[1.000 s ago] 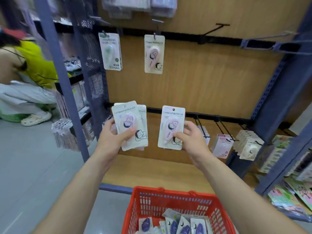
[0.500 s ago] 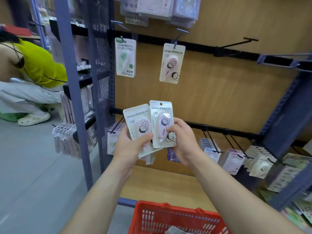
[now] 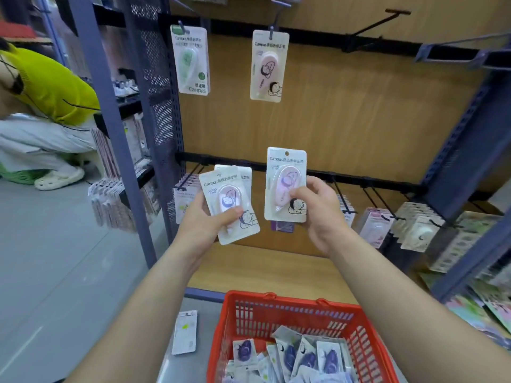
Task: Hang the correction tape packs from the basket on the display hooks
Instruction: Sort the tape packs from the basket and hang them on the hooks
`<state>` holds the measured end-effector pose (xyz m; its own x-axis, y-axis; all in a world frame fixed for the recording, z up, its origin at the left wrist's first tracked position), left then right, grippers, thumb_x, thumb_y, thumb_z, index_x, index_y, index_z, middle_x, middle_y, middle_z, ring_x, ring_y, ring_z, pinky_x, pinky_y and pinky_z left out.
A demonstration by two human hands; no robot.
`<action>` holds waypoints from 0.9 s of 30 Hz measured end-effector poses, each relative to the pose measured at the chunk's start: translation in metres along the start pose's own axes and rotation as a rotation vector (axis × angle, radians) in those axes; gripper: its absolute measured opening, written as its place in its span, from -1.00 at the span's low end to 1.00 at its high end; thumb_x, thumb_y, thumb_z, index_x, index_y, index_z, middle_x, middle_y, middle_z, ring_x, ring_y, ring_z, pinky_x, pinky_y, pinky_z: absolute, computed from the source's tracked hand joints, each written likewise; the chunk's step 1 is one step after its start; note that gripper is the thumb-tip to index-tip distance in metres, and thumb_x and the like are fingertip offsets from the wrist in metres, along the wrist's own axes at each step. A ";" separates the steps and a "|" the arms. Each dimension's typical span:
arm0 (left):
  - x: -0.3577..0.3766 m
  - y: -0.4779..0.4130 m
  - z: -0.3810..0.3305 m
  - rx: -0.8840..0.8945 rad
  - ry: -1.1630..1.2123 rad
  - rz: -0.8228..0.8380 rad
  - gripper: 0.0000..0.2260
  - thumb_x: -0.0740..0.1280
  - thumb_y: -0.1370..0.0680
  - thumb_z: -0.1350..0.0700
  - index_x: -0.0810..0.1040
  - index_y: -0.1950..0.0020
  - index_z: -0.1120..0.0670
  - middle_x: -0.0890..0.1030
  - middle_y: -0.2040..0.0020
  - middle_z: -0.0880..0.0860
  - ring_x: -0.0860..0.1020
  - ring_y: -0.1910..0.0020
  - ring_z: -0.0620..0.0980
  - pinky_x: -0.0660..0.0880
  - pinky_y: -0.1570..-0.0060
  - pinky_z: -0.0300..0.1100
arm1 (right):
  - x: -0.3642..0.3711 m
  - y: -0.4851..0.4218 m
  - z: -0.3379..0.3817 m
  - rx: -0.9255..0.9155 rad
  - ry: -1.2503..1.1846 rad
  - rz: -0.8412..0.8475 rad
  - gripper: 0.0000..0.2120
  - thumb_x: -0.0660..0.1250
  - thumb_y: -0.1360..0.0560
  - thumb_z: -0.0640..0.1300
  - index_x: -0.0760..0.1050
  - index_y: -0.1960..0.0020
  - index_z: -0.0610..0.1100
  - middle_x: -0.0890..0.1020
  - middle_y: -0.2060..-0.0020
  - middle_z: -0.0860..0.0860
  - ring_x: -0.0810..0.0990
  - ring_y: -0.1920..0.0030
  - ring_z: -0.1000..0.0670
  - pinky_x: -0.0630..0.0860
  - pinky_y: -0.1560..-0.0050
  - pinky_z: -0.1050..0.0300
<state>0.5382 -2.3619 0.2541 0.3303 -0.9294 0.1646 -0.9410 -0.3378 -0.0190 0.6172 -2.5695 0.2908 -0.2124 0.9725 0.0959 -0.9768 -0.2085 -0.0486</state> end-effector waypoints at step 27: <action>-0.044 -0.048 -0.055 0.195 0.013 -0.110 -0.56 0.55 -0.46 0.26 0.55 -0.25 -0.06 0.73 -0.09 -0.04 0.71 -0.07 0.03 0.65 -0.08 0.12 | 0.064 -0.145 0.165 -0.384 0.145 -0.169 -0.66 0.32 -0.60 -0.13 0.47 -0.36 0.00 0.68 -0.05 0.07 0.74 0.08 -0.01 0.62 0.32 0.14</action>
<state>0.5650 -2.2965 0.3016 0.4283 -0.8837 0.1886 -0.8668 -0.4608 -0.1908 0.7406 -2.4946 0.4683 -0.0181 0.9998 -0.0051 -0.9108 -0.0186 -0.4125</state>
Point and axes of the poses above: each hand's wrist, its own y-axis away from the middle knuckle, its own x-axis out of the palm, z = x × y, the point moved 10 cm from there along -y, towards the middle knuckle
